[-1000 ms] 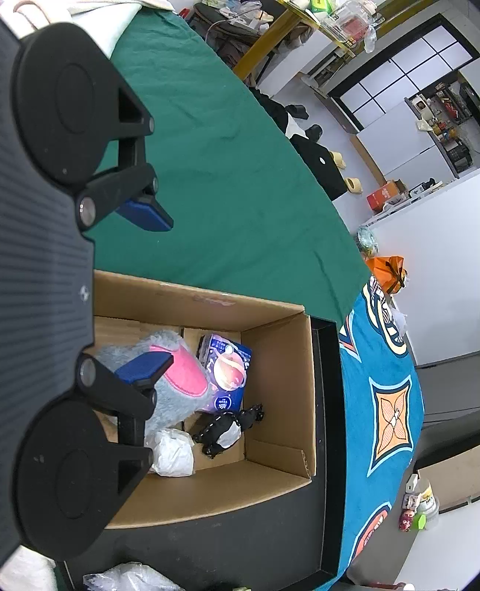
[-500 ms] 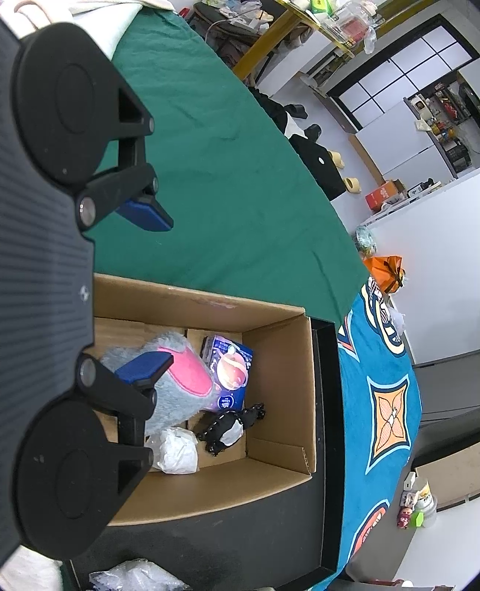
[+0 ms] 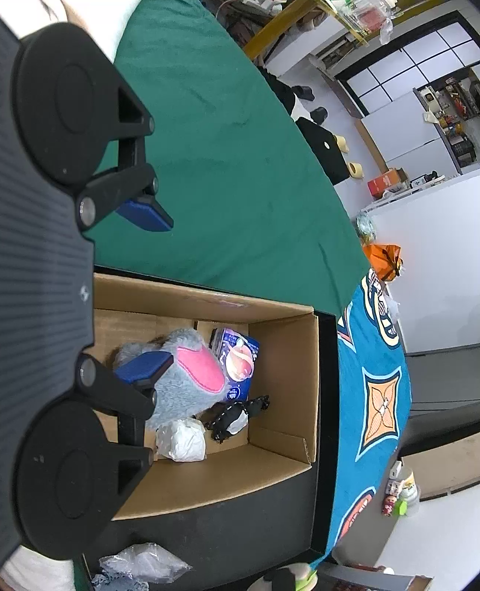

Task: Organize soft objects
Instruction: 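Carry the burger plush with the right gripper into the box and release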

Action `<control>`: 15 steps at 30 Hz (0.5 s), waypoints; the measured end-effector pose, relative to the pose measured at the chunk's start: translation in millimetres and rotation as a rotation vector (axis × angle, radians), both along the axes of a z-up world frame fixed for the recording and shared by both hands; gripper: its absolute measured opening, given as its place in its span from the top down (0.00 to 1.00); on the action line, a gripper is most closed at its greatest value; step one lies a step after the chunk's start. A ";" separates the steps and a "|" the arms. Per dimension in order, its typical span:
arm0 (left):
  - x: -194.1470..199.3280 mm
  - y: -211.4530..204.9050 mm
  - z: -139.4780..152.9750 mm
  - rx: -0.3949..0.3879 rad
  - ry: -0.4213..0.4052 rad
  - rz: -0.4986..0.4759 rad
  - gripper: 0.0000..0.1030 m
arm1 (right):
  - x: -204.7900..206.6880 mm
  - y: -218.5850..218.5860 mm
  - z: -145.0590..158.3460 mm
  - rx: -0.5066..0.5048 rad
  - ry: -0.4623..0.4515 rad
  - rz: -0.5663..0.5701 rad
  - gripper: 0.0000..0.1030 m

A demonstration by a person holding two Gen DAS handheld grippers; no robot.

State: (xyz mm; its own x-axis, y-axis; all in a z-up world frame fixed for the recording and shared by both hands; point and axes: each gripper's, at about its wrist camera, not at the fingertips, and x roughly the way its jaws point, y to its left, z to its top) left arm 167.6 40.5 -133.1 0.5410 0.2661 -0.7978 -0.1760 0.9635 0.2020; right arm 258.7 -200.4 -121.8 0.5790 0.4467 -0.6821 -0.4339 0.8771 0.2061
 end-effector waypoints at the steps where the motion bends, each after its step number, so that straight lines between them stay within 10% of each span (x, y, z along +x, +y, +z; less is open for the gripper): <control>1: -0.6 1.2 -0.2 -0.004 -0.005 -0.007 0.32 | -2.2 3.8 2.4 0.000 -0.004 0.009 0.73; 15: -2.8 23.6 -14.1 -0.123 -0.004 -0.006 0.54 | -30.0 58.4 19.6 -0.025 -0.032 0.118 0.72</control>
